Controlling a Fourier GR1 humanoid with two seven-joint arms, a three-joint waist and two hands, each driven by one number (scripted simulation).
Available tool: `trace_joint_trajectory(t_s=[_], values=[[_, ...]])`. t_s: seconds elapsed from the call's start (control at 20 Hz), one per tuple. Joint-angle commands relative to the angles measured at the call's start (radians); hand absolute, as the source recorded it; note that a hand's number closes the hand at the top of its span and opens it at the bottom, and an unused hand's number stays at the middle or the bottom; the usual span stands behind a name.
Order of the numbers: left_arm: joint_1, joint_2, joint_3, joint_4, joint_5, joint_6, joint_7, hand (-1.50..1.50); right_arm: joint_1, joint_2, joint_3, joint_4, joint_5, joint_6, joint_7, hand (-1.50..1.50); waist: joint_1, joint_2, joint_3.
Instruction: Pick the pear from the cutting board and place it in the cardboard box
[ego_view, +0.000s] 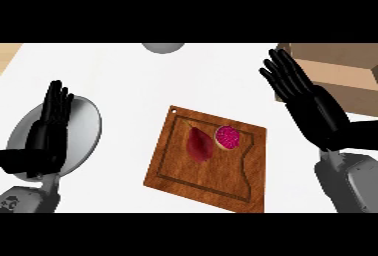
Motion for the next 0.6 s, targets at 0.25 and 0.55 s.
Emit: trace_joint_trajectory(t_s=[0.25, 0.55], values=[[-0.062, 0.077, -0.188, -0.004, -0.087, -0.18, 0.076, 0.0, 0.113, 0.097, 0.218, 0.088, 0.376, -0.402, 0.237, -1.5, -0.036, 0.0, 0.03], [-0.056, 0.043, -0.228, 0.016, -0.069, -0.206, 0.111, 0.0, 0.065, -0.176, 0.334, 0.123, 0.832, -0.431, 0.221, -1.5, -0.057, -0.01, 0.021]])
